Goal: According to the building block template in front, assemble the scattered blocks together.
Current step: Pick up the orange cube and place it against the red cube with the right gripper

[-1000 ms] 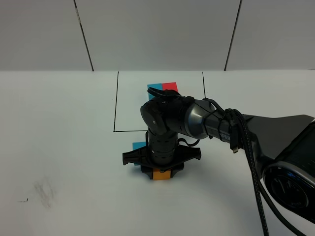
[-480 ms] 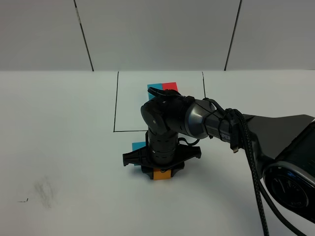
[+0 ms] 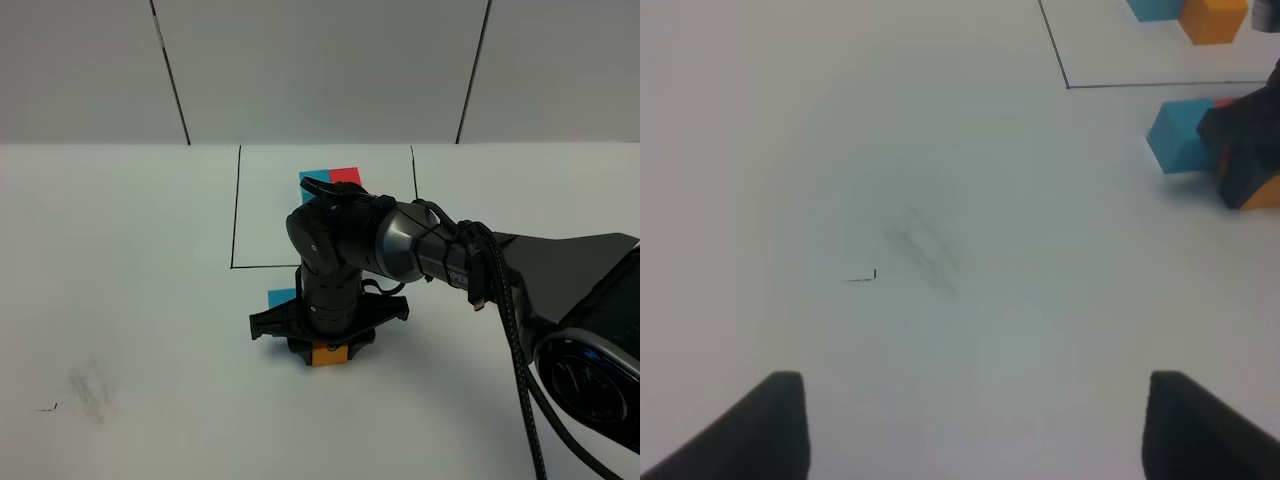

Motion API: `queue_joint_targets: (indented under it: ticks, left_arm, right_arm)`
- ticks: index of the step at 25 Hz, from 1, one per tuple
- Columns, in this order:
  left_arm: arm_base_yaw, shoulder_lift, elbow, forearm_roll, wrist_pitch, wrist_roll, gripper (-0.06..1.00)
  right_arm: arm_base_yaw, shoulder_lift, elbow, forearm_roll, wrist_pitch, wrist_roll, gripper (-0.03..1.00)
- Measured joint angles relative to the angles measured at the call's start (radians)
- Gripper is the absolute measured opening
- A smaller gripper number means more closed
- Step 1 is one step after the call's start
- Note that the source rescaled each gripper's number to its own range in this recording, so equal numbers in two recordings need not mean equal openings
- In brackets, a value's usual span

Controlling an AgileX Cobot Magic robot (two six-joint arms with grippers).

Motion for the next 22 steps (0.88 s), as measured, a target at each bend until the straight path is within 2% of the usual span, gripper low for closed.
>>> queue_joint_targets:
  ticks: [6,10,12,14,16,18,19,22]
  left_arm:
    - [0.0,0.0,0.0,0.0,0.0,0.0,1.0]
    - [0.0,0.0,0.0,0.0,0.0,0.0,1.0]
    - [0.0,0.0,0.0,0.0,0.0,0.0,1.0]
    - [0.0,0.0,0.0,0.0,0.0,0.0,1.0]
    - [0.0,0.0,0.0,0.0,0.0,0.0,1.0]
    - [0.0,0.0,0.0,0.0,0.0,0.0,1.0]
    - [0.0,0.0,0.0,0.0,0.0,0.0,1.0]
    - [0.0,0.0,0.0,0.0,0.0,0.0,1.0]
  right_arm:
    - [-0.002,0.0,0.0,0.014,-0.003,-0.016,0.0]
    - [-0.002,0.0,0.0,0.048,-0.013,-0.069,0.0]
    - [-0.002,0.0,0.0,0.065,-0.018,-0.103,0.04]
    - [-0.002,0.0,-0.001,0.084,-0.024,-0.118,0.23]
    - [-0.001,0.0,-0.003,0.097,-0.031,-0.125,0.47]
    - [0.0,0.0,-0.007,0.109,-0.033,-0.128,0.76]
    - [0.0,0.0,-0.008,0.115,-0.035,-0.128,0.85]
    - [-0.001,-0.002,-0.008,0.144,-0.042,-0.133,0.97]
